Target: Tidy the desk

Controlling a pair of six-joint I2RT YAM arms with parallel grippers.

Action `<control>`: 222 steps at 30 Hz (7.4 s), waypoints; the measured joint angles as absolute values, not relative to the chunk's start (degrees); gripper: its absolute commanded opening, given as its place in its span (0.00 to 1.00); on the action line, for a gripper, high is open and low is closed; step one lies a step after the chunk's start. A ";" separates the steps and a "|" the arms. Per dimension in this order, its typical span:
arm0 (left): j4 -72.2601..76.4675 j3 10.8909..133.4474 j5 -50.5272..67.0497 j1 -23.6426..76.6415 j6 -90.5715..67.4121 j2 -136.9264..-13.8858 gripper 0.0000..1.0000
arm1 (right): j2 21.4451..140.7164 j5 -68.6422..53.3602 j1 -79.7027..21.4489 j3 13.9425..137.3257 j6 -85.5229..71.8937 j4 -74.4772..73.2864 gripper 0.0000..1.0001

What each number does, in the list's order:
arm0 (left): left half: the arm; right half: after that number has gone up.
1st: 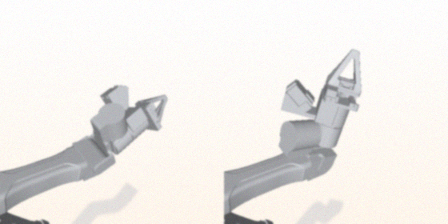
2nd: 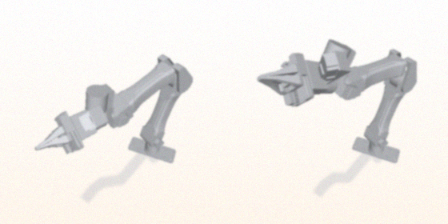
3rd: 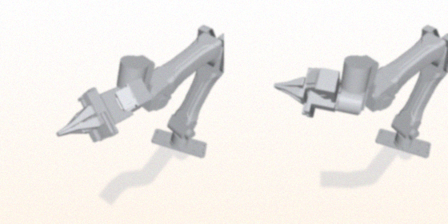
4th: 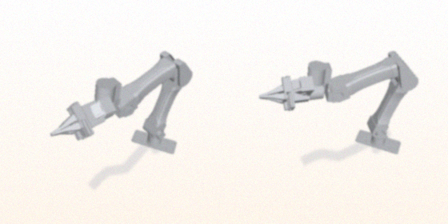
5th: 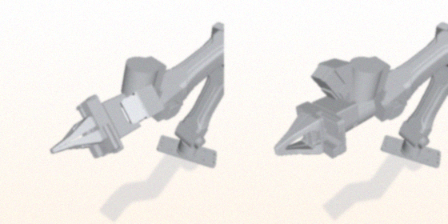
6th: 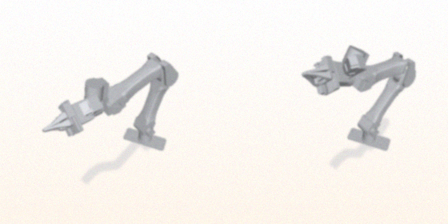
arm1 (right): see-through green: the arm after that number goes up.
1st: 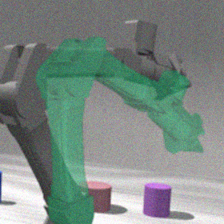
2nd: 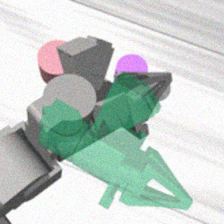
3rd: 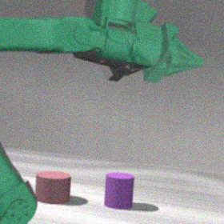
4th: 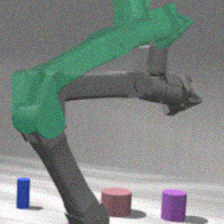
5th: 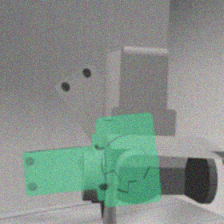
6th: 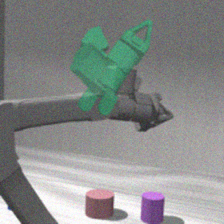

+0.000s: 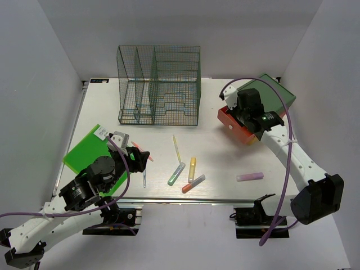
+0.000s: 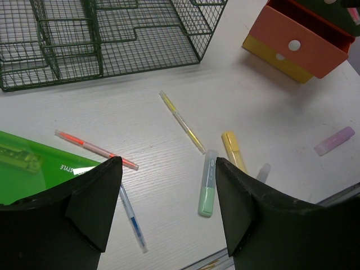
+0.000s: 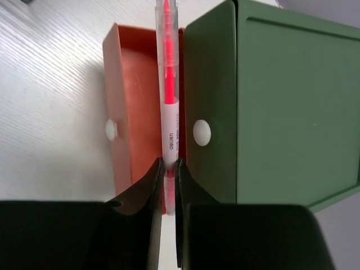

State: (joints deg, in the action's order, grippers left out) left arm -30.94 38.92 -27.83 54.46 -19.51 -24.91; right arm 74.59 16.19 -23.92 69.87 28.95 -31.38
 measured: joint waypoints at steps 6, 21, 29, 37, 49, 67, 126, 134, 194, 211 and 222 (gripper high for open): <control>-30.92 38.89 -27.49 54.46 -19.49 -24.93 0.77 | 73.93 16.80 -22.85 68.31 30.79 -30.68 0.00; -30.89 38.83 -26.28 54.46 -19.05 -25.89 0.77 | 74.89 14.96 -21.41 68.34 32.16 -30.04 0.00; -30.87 38.83 -26.06 54.46 -18.92 -25.89 0.77 | 78.04 13.78 -21.37 66.83 32.03 -30.15 0.24; -30.87 38.83 -25.78 54.46 -18.90 -25.93 0.77 | 79.24 13.76 -21.32 67.00 31.14 -31.00 0.42; -29.19 37.69 -24.69 54.46 -18.90 -29.02 0.28 | 66.92 -10.07 -20.88 69.84 25.41 -34.96 0.00; -28.42 56.62 -25.21 55.46 -28.36 -78.32 0.76 | 55.61 -35.70 -20.21 39.66 17.43 -21.28 0.00; -25.12 66.50 -22.94 46.70 -42.96 -106.45 0.00 | 47.24 -19.40 -17.21 35.81 14.83 -14.37 0.00; -23.27 65.91 -20.88 46.72 -43.13 -96.38 0.00 | 46.24 -19.53 -15.94 35.75 15.51 -14.41 0.40; 2.55 102.28 -20.60 55.90 -78.24 -124.64 0.42 | 27.42 25.43 -9.74 32.01 7.86 1.91 0.00; 1.89 65.06 -14.26 56.49 -58.41 -86.65 0.26 | 27.59 4.16 -9.58 32.03 11.53 -2.55 0.49; -32.75 48.75 -27.53 56.45 -49.63 -53.71 0.74 | 37.43 -31.29 -9.78 32.16 23.99 -16.93 0.07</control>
State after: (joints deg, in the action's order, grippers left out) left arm -32.75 48.75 -27.53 56.45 -49.63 -53.71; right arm 37.43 -31.29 -9.78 32.16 23.99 -16.93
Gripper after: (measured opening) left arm 0.734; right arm 0.221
